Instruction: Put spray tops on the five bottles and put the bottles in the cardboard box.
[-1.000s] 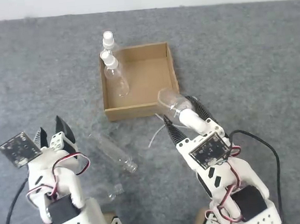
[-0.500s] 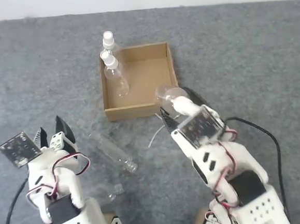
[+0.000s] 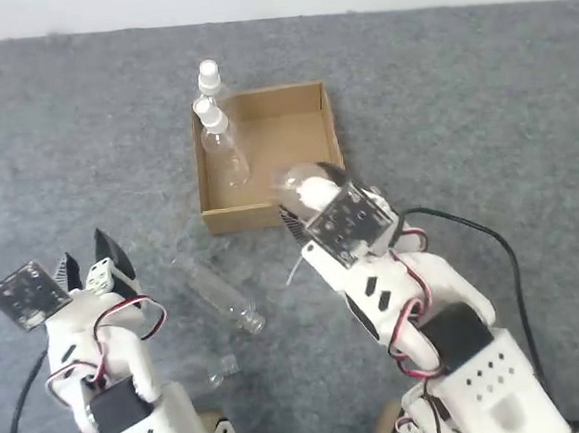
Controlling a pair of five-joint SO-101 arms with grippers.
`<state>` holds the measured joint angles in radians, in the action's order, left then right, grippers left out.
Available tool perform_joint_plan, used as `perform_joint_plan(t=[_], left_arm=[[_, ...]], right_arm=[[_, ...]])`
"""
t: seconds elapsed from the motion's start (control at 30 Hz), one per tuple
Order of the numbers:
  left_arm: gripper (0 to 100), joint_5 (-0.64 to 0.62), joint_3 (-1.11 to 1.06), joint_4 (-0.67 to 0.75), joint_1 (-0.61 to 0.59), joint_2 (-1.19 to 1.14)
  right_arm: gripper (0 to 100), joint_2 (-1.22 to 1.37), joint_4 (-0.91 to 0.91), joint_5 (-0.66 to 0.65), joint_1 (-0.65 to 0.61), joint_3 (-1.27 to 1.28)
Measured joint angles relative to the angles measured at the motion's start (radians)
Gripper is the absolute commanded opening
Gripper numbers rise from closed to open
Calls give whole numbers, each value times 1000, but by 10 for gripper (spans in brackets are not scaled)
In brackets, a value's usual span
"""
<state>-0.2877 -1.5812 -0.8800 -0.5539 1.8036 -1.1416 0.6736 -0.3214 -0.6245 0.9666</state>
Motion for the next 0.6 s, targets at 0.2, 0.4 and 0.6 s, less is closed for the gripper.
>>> perform_joint_plan(t=[0.2,0.4,0.6], left_arm=[[170,0,0,0,-9,0],[170,0,0,0,-81,0],[170,0,0,9,-94,0]], right_arm=[[6,158,0,0,-43,-106],[6,316,0,0,-75,-175],[6,448,-3,0,-75,-264]])
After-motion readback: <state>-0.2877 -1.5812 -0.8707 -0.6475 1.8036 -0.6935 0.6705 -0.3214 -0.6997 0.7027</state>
